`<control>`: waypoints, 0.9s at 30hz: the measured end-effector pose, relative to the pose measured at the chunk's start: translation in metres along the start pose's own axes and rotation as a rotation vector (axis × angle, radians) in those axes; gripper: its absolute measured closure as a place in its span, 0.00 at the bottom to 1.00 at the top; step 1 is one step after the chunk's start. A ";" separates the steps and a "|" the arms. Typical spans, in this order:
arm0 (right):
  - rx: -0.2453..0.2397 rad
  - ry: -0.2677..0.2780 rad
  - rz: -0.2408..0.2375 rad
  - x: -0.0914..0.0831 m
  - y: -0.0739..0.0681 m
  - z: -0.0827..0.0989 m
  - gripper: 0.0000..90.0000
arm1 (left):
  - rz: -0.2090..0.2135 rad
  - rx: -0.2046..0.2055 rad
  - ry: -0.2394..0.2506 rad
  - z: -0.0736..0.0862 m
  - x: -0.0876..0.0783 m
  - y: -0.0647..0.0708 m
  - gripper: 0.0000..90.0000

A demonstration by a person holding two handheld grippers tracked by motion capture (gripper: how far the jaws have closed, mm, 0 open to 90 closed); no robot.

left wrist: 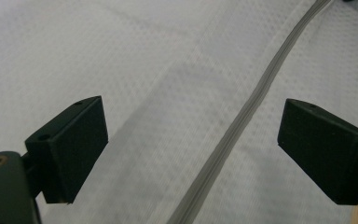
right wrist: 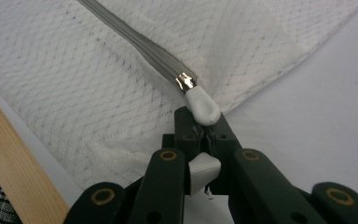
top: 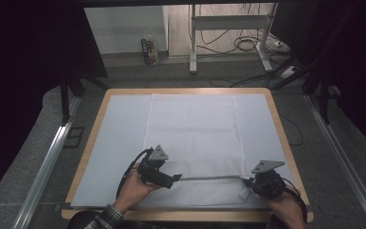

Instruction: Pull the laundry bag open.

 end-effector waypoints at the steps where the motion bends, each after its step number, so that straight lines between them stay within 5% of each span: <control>1: -0.001 0.003 0.002 0.000 0.000 -0.001 0.95 | 0.009 0.008 0.003 -0.004 0.002 0.003 0.09; 12: -0.034 0.015 0.008 -0.002 -0.003 -0.004 0.94 | 0.110 0.045 0.007 -0.040 0.041 0.049 0.06; 27: -0.038 0.016 0.001 -0.002 -0.003 -0.004 0.94 | 0.160 0.115 0.053 -0.094 0.088 0.100 0.04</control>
Point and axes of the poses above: each handheld gripper's, and its own axes: x roughly forward along the jaws, z roughly out of its underside, y roughly to its right, the point moved 10 cm from there along x, roughly forward along the jaws, and after that the axes turned 15 degrees about -z, right-handed, at the moved point
